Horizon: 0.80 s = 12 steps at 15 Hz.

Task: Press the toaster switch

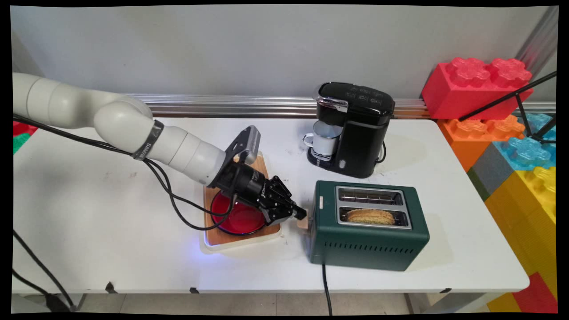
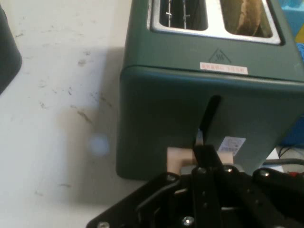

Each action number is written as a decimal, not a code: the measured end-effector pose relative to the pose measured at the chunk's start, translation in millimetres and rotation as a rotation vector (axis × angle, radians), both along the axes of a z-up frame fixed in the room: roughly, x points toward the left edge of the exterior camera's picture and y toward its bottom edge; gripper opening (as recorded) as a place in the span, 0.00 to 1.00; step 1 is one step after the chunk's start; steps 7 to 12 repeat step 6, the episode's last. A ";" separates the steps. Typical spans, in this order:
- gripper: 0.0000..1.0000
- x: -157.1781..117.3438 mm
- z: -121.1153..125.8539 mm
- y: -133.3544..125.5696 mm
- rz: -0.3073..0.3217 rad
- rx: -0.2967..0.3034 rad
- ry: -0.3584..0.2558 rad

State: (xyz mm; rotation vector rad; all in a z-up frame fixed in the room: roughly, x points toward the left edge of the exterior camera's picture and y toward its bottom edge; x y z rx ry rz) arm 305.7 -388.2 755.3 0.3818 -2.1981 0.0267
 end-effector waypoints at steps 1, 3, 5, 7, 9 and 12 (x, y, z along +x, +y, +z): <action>0.00 0.0 -0.8 -0.6 0.000 0.000 -0.001; 0.00 0.5 -2.4 -1.4 0.000 0.000 -0.004; 0.00 1.4 -3.0 -1.7 0.000 0.001 -0.007; 0.00 1.8 -2.8 -1.9 -0.002 0.001 -0.008; 0.00 1.8 -2.8 -1.9 -0.002 0.001 -0.008; 0.00 1.8 -2.8 -1.9 -0.002 0.001 -0.008</action>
